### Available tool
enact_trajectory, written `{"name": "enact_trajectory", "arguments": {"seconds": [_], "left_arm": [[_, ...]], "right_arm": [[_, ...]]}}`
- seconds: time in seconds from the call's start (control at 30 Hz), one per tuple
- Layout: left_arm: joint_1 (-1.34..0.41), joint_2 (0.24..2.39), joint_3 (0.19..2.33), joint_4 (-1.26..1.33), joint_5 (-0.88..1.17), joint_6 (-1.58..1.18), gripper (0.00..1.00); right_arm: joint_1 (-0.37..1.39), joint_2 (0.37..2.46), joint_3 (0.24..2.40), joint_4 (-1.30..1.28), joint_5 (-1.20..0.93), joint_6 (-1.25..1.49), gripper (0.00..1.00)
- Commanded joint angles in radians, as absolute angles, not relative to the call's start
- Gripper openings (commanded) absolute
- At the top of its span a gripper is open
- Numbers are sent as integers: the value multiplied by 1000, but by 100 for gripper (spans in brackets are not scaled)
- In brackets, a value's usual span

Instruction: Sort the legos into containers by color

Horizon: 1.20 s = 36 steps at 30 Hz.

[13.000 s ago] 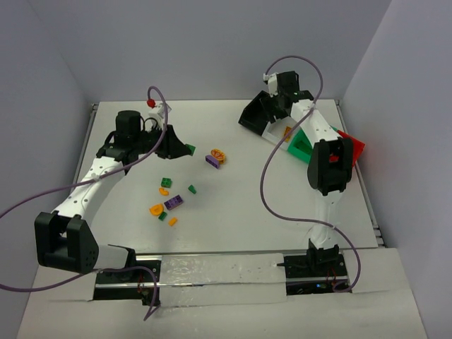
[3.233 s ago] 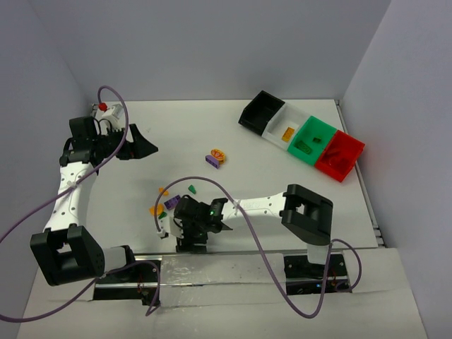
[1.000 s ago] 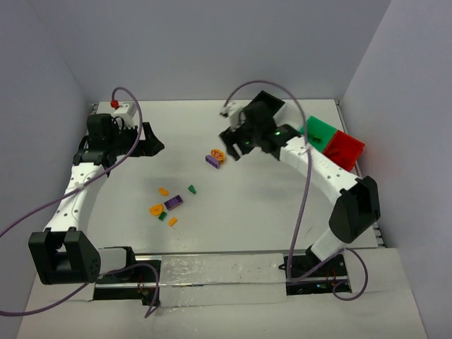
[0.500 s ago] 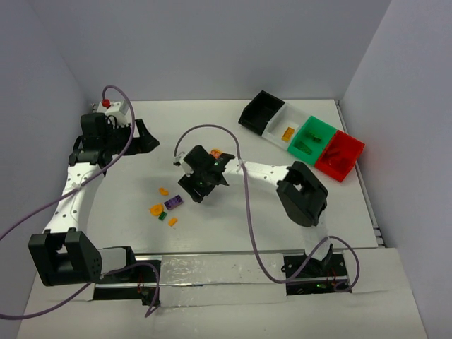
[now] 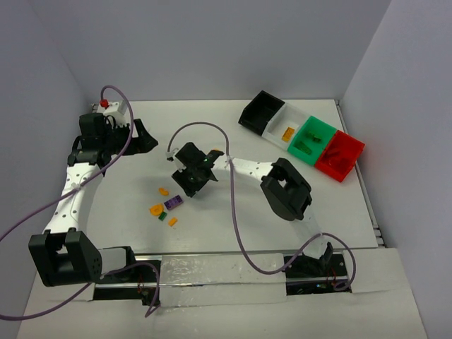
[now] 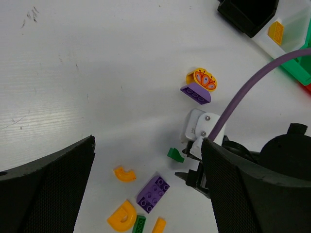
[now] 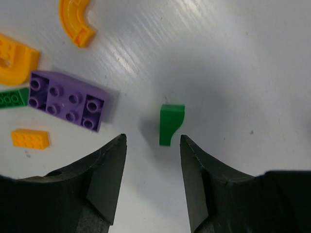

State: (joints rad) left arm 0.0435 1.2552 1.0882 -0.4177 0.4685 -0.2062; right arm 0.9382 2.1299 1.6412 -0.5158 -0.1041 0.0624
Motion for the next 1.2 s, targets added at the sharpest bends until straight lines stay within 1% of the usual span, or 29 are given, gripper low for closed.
{"name": "enact_trajectory", "arguments": {"seconds": [0.0,0.03,0.2,0.33,0.4,0.43,0.5,0.57,0.7,0.87,0.93,0.97,1.1,1.17], "left_arm": [[53,1244,1125,-406,491,-210,95],[55,1245,1127,-408,493,-210,95],[54,1243,1122,-407,494,-209,95],[55,1243,1120,-405,497,-209,95],[55,1246,1121,-404,495,-208,95],[56,1246,1123,-406,495,-206,95],[57,1246,1124,-410,495,-201,95],[57,1246,1126,-411,501,-192,95],[57,1253,1148,-442,547,-136,96],[46,1241,1130,-446,599,-88,98],[29,1238,1126,-464,598,-60,99],[23,1238,1124,-468,594,-52,99],[9,1227,1114,-474,574,-27,99],[-1,1228,1114,-484,576,-1,99]], "right_arm": [[935,2179,1712,-508,-84,63,53],[932,2195,1719,-507,-78,60,50],[926,2231,1726,-509,-64,60,48],[925,2233,1719,-507,-64,60,31],[922,2210,1707,-504,-55,53,12],[918,2195,1699,-505,-52,50,7],[904,2136,1675,-508,-51,40,1],[879,2075,1644,-520,-79,16,0],[747,1861,1550,-557,-129,-43,0],[481,1629,1421,-586,-91,-159,0],[376,1575,1380,-589,-57,-214,0],[282,1556,1372,-591,-54,-231,0],[84,1564,1370,-588,-43,-305,0],[10,1612,1394,-588,-42,-334,0]]}}
